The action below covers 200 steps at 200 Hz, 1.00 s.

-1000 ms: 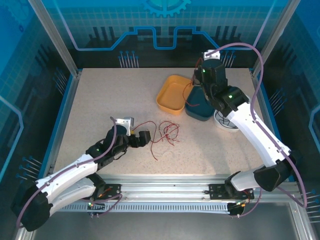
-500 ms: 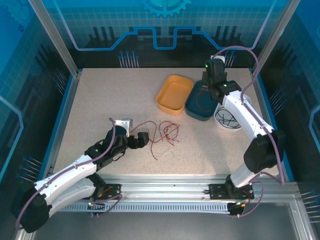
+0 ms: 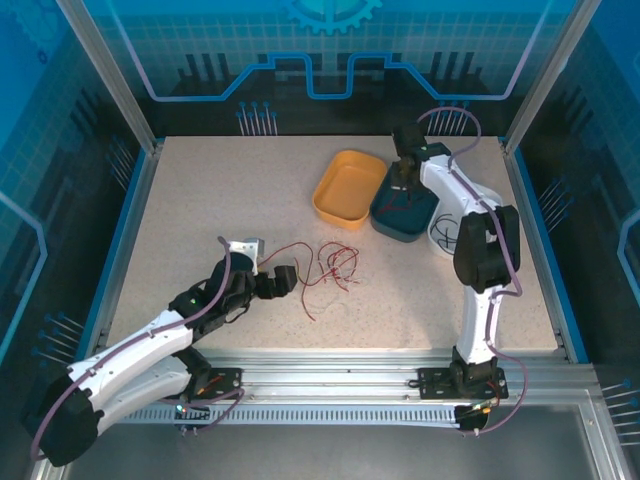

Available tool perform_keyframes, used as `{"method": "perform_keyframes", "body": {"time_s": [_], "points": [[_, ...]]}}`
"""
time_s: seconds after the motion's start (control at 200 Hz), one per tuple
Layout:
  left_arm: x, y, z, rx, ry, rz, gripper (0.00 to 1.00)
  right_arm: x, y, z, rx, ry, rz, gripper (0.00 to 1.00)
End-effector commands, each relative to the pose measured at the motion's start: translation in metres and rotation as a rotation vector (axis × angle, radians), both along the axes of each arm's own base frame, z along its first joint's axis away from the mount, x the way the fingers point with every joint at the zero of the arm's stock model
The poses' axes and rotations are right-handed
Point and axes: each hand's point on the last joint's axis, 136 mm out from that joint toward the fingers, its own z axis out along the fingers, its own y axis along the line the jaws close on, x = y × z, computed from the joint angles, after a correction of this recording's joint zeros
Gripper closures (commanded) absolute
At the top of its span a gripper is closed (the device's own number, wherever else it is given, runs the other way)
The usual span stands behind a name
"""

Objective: Untangle the cables

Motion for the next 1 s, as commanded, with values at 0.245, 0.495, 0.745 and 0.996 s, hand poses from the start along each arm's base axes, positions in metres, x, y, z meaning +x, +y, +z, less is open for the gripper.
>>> {"method": "perform_keyframes", "body": {"time_s": [0.245,0.495,0.745,0.996], "points": [[0.001,0.004,-0.003,0.003,0.011,0.033,0.01,-0.039,0.020,-0.049,0.063,0.241,0.063,1.00],[0.002,0.004,-0.007,-0.004,0.028,0.045,0.01,-0.061,0.036,-0.053,0.023,0.299,0.130,1.00],[0.003,0.004,-0.008,-0.002,0.026,0.049,0.01,-0.080,0.040,-0.051,0.019,0.325,0.146,1.00],[0.004,0.002,-0.009,-0.001,0.030,0.046,0.01,-0.085,0.041,-0.044,0.026,0.330,0.169,1.00]]}}
